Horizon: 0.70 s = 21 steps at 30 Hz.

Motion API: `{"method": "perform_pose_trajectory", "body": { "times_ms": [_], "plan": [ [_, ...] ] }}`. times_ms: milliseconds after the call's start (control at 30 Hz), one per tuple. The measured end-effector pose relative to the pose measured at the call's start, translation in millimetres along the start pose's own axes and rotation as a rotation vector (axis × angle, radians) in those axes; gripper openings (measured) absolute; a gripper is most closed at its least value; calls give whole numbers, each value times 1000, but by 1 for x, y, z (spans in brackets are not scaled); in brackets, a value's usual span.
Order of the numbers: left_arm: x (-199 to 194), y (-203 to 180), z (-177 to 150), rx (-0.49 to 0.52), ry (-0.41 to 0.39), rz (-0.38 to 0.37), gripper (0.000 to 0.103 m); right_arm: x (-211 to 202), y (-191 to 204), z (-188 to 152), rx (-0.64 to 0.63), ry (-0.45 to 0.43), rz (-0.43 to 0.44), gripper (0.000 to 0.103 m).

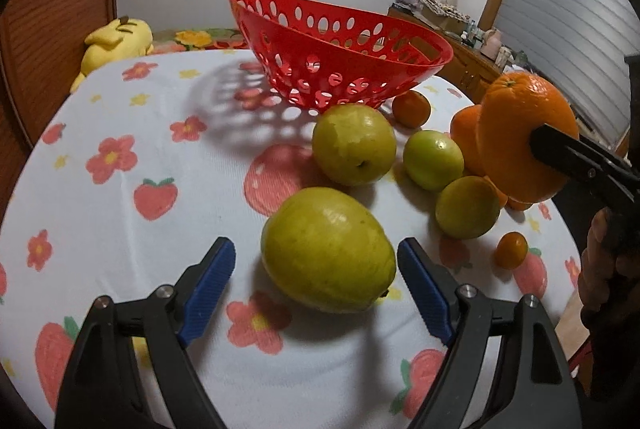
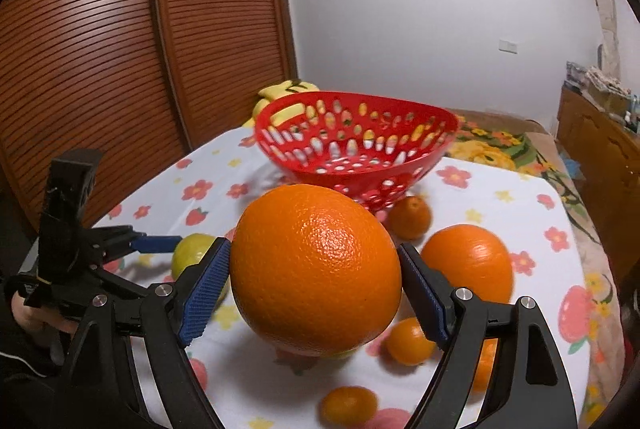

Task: Organize fruits
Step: 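Grasp the large orange with the right tool while the left tool approaches a yellow-green pomelo, then grasp the yellow-green pomelo with the left tool while the right tool lifts the orange toward the basket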

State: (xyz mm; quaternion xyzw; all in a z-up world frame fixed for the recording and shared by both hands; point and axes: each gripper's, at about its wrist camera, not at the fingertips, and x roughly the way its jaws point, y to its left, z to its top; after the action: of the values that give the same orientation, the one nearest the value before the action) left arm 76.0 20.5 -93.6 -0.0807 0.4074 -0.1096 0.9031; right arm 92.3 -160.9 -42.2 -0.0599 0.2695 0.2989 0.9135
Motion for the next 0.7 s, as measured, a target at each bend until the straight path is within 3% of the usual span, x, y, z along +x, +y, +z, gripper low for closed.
{"method": "perform_pose_trajectory", "body": {
  "times_ms": [167, 500, 700],
  "plan": [
    [6, 1, 1, -18, 20, -56, 73, -2, -7, 0, 11, 2, -11, 85],
    [11, -7, 8, 5, 20, -35, 68, -4, -14, 0, 18, 12, -19, 85],
    [-6, -9, 22, 12, -33, -25, 68, -8, -17, 6, 15, 6, -21, 85]
  ]
}}
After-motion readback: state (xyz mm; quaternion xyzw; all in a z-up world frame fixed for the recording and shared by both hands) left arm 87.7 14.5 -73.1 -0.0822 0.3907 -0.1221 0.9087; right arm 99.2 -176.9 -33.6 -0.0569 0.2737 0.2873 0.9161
